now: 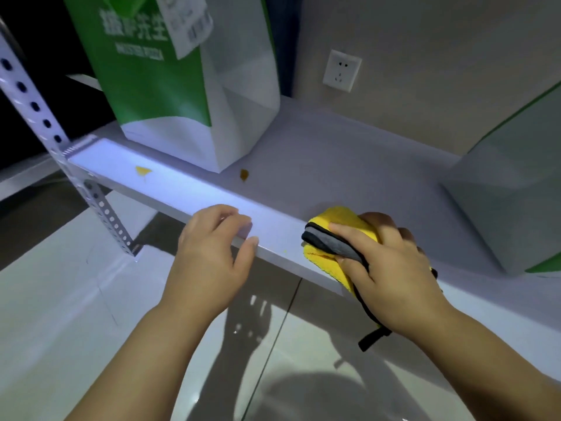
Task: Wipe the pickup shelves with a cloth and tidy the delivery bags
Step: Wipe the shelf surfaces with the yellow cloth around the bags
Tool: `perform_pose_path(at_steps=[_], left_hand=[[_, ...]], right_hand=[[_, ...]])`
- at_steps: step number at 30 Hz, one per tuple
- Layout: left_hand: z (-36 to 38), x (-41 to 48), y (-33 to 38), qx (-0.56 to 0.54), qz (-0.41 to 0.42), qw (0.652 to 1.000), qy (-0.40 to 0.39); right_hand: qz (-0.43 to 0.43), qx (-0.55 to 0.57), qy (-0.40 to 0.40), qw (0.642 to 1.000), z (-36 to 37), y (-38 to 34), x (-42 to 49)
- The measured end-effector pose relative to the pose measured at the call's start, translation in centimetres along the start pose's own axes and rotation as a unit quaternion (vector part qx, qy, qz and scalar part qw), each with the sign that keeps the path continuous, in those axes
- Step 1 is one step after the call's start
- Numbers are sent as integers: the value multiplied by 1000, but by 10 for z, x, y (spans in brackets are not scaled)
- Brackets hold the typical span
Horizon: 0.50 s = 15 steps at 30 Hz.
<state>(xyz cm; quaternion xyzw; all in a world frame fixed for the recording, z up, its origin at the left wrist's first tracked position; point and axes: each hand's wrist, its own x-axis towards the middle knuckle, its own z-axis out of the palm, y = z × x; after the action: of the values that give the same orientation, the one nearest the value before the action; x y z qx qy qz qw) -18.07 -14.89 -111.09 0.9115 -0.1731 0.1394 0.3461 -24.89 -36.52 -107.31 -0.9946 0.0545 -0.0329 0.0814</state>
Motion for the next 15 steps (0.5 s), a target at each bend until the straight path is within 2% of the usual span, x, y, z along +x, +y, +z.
perform_pose_path(at_steps=[5, 10, 12, 15], left_hand=[[-25, 13, -14, -1, -38, 998, 44], [-48, 43, -9, -39, -53, 992, 109], [-51, 61, -5, -45, -88, 989, 107], [-49, 90, -1, -29, -159, 985, 61]], right_hand=[[-31, -3, -14, 999, 6, -29, 25], [-14, 5, -28, 999, 8, -47, 45], [-10, 7, -39, 999, 8, -51, 55], [-7, 2, -48, 999, 7, -51, 69]])
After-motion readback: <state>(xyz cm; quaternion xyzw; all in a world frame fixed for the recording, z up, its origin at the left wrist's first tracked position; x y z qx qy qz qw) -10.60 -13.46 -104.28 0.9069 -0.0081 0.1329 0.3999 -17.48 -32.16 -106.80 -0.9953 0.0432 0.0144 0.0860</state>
